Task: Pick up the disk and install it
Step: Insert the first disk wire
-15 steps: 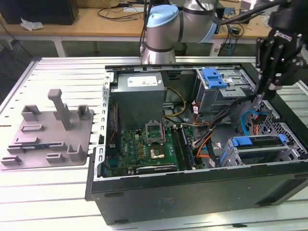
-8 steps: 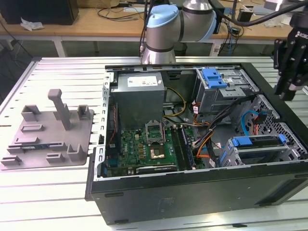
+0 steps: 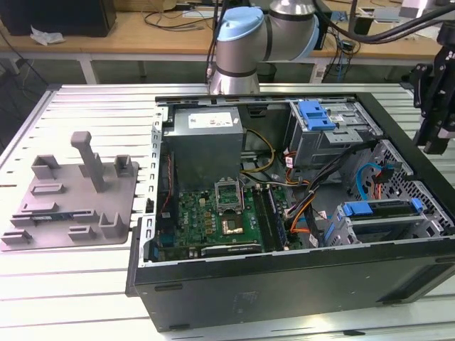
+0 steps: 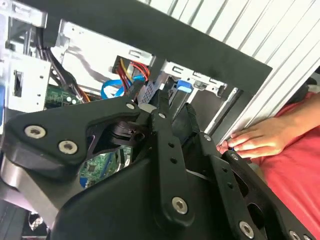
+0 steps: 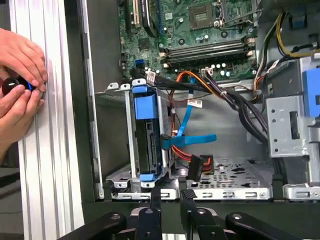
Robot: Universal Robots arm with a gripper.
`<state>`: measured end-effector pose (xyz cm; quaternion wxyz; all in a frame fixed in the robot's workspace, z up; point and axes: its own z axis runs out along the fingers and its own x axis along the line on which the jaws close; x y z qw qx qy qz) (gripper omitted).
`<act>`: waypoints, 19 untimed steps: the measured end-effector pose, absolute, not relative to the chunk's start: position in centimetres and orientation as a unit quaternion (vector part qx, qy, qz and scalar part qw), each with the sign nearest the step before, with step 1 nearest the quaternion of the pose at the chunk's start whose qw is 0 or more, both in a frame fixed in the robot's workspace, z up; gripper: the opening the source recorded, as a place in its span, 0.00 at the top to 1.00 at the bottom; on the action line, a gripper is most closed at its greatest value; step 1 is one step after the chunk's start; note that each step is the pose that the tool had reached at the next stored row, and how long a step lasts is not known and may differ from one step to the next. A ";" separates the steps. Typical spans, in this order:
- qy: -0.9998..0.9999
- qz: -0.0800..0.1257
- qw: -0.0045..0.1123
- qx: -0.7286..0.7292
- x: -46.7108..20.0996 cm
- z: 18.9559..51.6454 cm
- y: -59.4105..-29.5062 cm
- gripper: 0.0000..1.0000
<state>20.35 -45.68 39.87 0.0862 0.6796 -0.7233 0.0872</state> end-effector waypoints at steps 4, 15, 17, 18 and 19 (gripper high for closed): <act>-0.732 0.086 0.087 0.671 21.1 39.3 -45.7 0.71; -0.759 0.096 0.103 0.636 21.6 37.9 -45.1 0.71; -0.758 0.104 0.110 0.635 21.6 37.7 -44.0 0.71; -0.757 0.107 0.113 0.634 21.6 37.7 -43.6 0.71; -0.757 0.111 0.116 0.634 21.6 37.6 -43.1 0.71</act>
